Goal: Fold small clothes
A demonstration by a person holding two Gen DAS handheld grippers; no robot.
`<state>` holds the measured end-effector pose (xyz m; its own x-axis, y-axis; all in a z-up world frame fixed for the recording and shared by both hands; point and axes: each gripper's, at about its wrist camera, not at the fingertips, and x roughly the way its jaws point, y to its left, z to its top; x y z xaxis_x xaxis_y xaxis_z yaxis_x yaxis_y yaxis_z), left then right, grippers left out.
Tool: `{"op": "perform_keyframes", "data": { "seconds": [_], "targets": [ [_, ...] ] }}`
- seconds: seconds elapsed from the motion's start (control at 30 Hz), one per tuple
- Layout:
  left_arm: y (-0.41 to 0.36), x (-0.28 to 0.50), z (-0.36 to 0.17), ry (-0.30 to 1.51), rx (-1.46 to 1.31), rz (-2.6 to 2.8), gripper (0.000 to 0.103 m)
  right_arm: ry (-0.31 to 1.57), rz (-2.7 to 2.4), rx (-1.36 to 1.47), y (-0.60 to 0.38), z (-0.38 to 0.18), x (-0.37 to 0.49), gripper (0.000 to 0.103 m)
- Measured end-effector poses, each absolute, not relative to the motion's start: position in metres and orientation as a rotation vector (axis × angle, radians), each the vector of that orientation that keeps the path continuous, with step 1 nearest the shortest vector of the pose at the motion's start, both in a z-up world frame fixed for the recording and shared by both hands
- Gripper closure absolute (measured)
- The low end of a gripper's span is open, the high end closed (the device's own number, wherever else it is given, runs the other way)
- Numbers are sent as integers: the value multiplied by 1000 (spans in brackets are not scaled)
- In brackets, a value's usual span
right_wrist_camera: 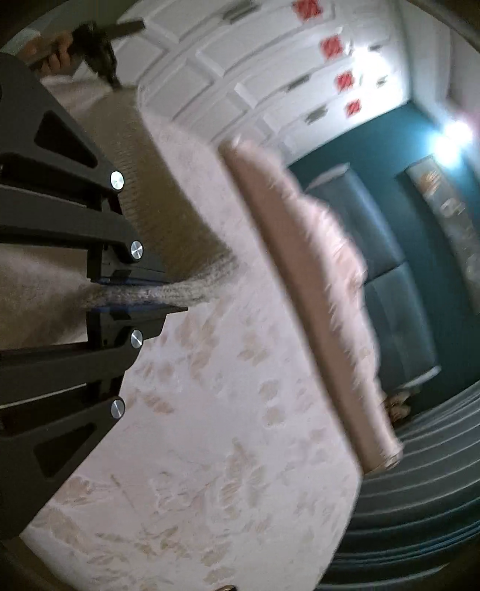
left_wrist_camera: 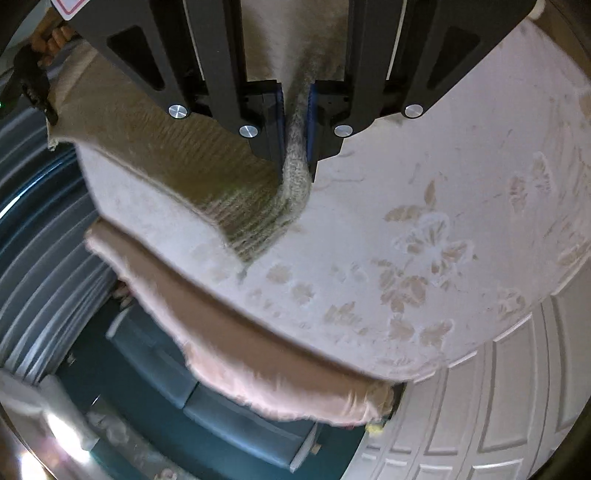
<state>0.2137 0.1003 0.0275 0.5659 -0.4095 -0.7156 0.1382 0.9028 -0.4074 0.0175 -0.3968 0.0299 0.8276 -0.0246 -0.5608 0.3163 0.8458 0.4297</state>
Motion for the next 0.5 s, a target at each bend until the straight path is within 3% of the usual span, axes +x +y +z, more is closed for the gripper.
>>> {"op": "perform_keyframes", "data": {
  "seconds": [0.13, 0.2, 0.43, 0.5],
  "targets": [
    [87, 230, -57, 1094, -204, -233, 95, 868, -275, 541, -401, -75, 63, 97],
    [91, 227, -77, 1090, -207, -224, 93, 904, -277, 556, -402, -93, 65, 96],
    [85, 198, -25, 995, -101, -177, 85, 727, -213, 542, -375, -12, 22, 90],
    [82, 171, 3, 939, -139, -207, 75, 727, -111, 518, -337, 2, 6, 90]
  ]
}}
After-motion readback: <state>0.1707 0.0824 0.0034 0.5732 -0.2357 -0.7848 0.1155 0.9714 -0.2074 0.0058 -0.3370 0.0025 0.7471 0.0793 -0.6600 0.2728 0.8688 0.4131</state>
